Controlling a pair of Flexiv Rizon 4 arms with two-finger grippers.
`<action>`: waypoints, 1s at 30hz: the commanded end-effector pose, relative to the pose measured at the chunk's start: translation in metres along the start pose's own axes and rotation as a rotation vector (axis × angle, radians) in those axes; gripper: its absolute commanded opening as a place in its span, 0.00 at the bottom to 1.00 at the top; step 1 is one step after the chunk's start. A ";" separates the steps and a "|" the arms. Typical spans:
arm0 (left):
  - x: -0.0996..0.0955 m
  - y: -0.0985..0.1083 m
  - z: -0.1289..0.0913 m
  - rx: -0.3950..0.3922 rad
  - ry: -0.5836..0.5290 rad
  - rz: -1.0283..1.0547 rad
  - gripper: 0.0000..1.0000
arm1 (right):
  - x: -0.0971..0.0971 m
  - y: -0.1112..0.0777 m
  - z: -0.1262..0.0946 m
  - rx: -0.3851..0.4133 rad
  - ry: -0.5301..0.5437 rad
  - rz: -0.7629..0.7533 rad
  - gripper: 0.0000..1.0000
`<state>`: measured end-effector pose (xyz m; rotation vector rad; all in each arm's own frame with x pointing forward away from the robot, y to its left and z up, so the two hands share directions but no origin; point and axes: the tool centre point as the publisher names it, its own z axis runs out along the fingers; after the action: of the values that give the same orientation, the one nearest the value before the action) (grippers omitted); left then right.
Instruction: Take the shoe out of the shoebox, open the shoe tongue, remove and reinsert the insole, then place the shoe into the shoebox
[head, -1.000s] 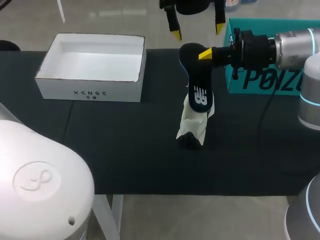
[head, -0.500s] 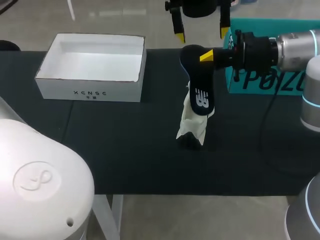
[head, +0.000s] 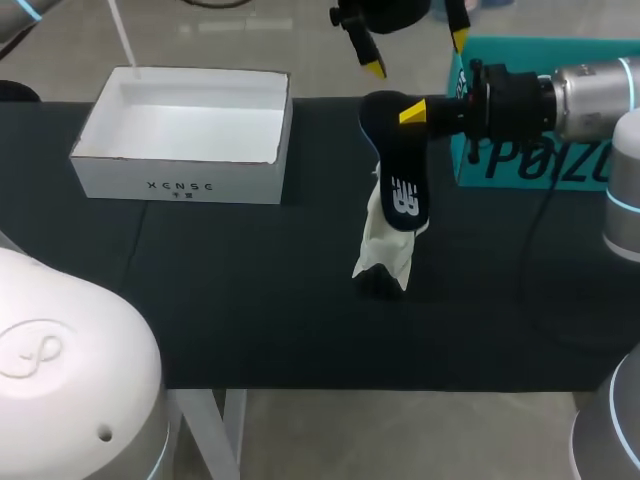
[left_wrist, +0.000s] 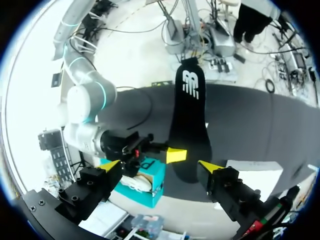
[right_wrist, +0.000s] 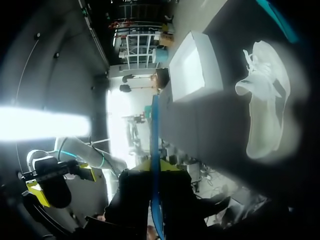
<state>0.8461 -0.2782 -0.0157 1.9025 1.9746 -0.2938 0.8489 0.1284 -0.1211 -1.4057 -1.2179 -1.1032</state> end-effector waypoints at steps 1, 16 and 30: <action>0.022 -0.011 -0.002 -0.102 -0.692 -0.181 1.00 | -0.001 -0.005 -0.003 -0.011 -0.003 0.008 0.00; 0.048 -0.020 -0.022 -0.068 -0.908 -0.345 1.00 | 0.006 -0.002 -0.005 -0.007 -0.011 0.005 0.00; 0.053 -0.029 -0.006 -0.160 -0.521 -0.128 1.00 | 0.002 -0.002 -0.005 -0.024 -0.004 0.014 0.00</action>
<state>0.8223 -0.2312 -0.0323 1.4030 1.7379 -0.6322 0.8481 0.1221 -0.1163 -1.4314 -1.2043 -1.1045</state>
